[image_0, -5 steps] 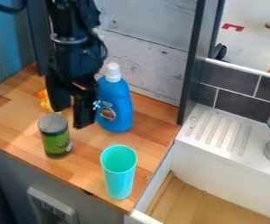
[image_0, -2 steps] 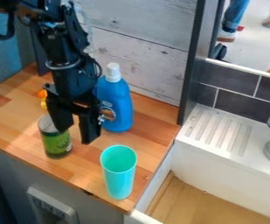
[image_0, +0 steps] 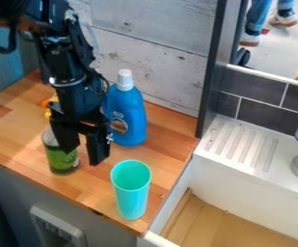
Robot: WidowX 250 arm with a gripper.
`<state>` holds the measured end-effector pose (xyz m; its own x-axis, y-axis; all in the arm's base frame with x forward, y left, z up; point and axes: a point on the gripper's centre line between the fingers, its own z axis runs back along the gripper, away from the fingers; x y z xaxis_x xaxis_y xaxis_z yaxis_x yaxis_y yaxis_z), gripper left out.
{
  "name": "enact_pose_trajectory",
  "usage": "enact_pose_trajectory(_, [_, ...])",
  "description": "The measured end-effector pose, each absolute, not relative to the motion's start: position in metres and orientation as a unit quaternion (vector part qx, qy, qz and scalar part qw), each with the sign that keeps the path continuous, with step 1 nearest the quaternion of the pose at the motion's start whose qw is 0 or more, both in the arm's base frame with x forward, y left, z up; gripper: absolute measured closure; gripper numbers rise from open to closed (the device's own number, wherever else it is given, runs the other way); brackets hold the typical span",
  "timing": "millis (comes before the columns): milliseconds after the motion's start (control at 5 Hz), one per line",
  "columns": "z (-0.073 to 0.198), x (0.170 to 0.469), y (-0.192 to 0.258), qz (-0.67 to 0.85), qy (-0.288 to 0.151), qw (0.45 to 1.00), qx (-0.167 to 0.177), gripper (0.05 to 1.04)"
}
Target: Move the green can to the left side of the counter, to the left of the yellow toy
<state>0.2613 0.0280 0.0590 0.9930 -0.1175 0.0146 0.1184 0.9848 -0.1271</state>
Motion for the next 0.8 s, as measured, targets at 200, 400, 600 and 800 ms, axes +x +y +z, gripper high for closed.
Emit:
enact_pose_trajectory(200, [0.050,0.261,0.029,-0.063,0.007,0.996,-0.065,0.083])
enact_pose_trajectory(400, [0.041,0.259,0.034,-0.072,0.028,0.996,-0.054,0.083])
enact_pose_trajectory(600, [0.046,0.256,0.067,-0.070,0.047,0.996,0.001,0.083])
enact_pose_trajectory(800, [0.055,0.258,0.094,-0.060,0.048,0.996,0.034,0.083])
